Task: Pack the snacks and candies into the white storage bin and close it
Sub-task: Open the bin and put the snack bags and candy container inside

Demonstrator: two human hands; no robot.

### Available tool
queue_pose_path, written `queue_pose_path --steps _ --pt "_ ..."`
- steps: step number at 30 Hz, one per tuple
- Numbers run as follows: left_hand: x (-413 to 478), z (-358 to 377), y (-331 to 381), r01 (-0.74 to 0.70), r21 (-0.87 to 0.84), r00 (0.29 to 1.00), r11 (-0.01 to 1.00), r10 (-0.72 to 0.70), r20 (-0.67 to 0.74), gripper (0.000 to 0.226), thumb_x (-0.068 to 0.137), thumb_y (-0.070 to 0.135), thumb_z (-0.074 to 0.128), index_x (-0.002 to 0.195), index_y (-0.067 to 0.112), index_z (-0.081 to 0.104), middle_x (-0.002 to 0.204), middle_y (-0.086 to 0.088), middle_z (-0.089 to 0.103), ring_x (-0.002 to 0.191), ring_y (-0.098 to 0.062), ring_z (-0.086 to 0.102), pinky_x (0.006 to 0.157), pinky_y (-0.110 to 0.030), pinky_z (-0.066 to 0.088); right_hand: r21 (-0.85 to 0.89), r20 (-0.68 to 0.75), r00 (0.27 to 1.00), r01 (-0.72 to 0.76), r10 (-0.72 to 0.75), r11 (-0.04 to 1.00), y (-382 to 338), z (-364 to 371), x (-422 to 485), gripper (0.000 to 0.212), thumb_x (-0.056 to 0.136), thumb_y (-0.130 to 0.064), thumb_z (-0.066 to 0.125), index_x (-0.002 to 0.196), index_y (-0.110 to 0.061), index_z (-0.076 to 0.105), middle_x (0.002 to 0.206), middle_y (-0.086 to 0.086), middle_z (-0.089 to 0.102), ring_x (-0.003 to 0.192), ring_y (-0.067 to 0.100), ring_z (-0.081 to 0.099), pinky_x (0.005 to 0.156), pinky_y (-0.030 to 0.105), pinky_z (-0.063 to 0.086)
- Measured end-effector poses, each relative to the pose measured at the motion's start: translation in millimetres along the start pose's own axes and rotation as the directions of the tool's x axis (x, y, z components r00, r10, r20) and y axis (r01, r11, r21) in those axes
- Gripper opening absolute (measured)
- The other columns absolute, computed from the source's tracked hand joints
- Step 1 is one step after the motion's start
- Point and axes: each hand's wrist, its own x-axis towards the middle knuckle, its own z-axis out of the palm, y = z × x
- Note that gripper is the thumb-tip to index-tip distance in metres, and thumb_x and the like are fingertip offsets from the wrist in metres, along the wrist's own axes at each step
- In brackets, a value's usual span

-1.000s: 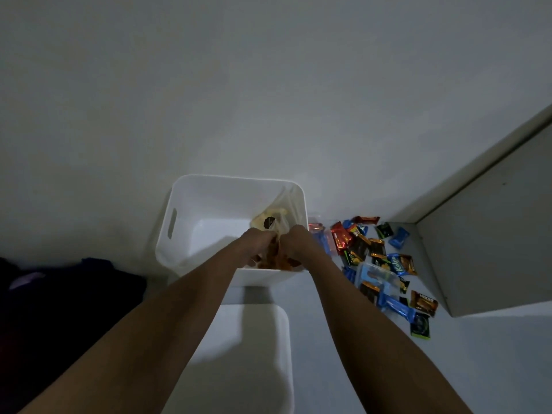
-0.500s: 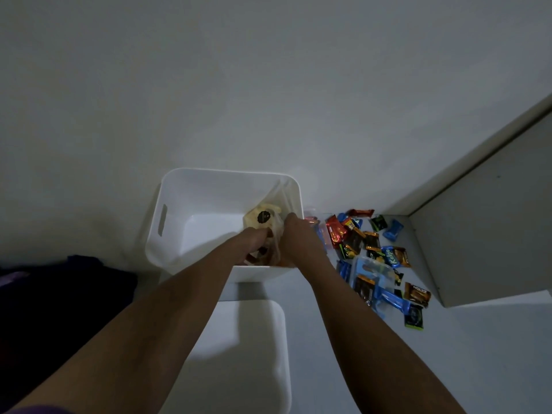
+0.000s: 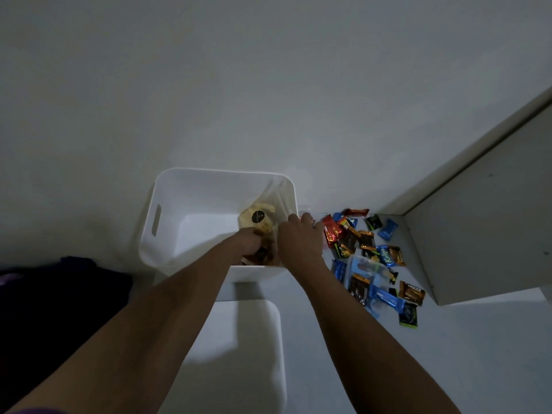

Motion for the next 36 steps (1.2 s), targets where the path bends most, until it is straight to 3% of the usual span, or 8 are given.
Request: queue_pose_path --steps 4,10,14,19,22,28,32,36 --pt "2 2 -1 -0.018 0.001 1.0 1.0 0.018 -0.003 0.023 0.097 0.02 0.054 0.117 0.019 0.066 0.107 -0.013 0.072 0.095 -0.032 0.072 0.089 -0.05 0.057 -0.086 0.013 0.999 0.038 -0.037 0.996 7 10 -7 0.028 0.092 -0.025 0.059 0.116 -0.01 0.063 0.128 0.008 0.056 0.131 0.035 0.038 0.109 0.056 0.028" --pt "-26 9 14 -0.013 0.152 0.983 0.988 0.04 -0.177 0.025 0.099 0.025 0.05 0.113 0.01 0.062 0.106 -0.011 0.066 0.092 -0.027 0.066 0.063 -0.032 0.052 0.073 -0.079 0.996 0.032 -0.026 0.997 13 8 -9 0.025 0.091 -0.017 0.059 0.114 -0.016 0.066 0.122 0.005 0.061 0.124 0.032 0.044 0.105 0.054 0.029" --pt "-38 18 28 -0.115 0.183 0.952 0.976 0.161 -0.261 0.023 0.095 0.015 0.052 0.114 0.008 0.063 0.115 -0.01 0.063 0.091 -0.024 0.062 0.064 -0.026 0.05 0.258 -0.16 0.987 0.026 0.016 0.966 32 5 -14 0.036 0.091 -0.009 0.051 0.122 -0.022 0.064 0.126 0.003 0.059 0.122 0.029 0.048 0.106 0.053 0.027" --pt "-47 40 40 -0.23 0.281 0.867 0.932 0.327 -0.375 0.042 0.092 0.023 0.056 0.132 0.011 0.058 0.135 -0.012 0.058 0.118 -0.032 0.056 0.097 -0.036 0.047 0.355 -0.125 0.988 -0.04 0.09 0.934 67 8 -22 0.038 0.09 -0.011 0.054 0.125 -0.022 0.063 0.125 0.004 0.059 0.118 0.029 0.053 0.102 0.052 0.035" --pt "-50 57 50 -0.247 0.325 0.82 0.913 0.375 -0.432 0.05 0.091 0.028 0.059 0.137 0.011 0.053 0.139 -0.013 0.055 0.126 -0.032 0.053 0.103 -0.034 0.042 0.399 -0.12 0.984 -0.073 0.131 0.914 92 12 -27 0.039 0.087 -0.006 0.055 0.121 -0.022 0.063 0.117 0.003 0.062 0.113 0.026 0.056 0.097 0.048 0.033" --pt "-62 114 73 -0.317 0.515 0.589 0.796 0.591 -0.551 0.05 0.088 0.035 0.062 0.135 0.021 0.052 0.138 -0.009 0.051 0.126 -0.032 0.046 0.104 -0.046 0.041 0.506 -0.089 0.985 -0.081 0.146 0.858 156 36 -25 0.026 0.081 -0.001 0.053 0.084 -0.027 0.058 0.089 0.001 0.062 0.085 0.024 0.063 0.085 0.05 0.051" --pt "-60 159 88 -0.381 0.695 0.446 0.61 0.78 -0.44 0.044 0.089 0.032 0.061 0.131 0.02 0.055 0.133 -0.003 0.054 0.125 -0.026 0.044 0.098 -0.044 0.043 0.517 -0.047 0.988 -0.105 0.15 0.85 211 46 -24 0.022 0.088 -0.001 0.048 0.096 -0.011 0.065 0.097 0.008 0.066 0.086 0.025 0.062 0.073 0.036 0.049" --pt "-37 196 87 -0.339 0.668 0.55 0.662 0.716 -0.43 0.044 0.089 0.038 0.06 0.129 0.022 0.057 0.133 -0.002 0.055 0.123 -0.025 0.047 0.098 -0.042 0.043 0.572 0.018 0.978 -0.181 0.208 0.8 261 72 -26 0.024 0.092 -0.008 0.046 0.102 -0.009 0.067 0.098 0.008 0.067 0.088 0.026 0.064 0.076 0.037 0.053"
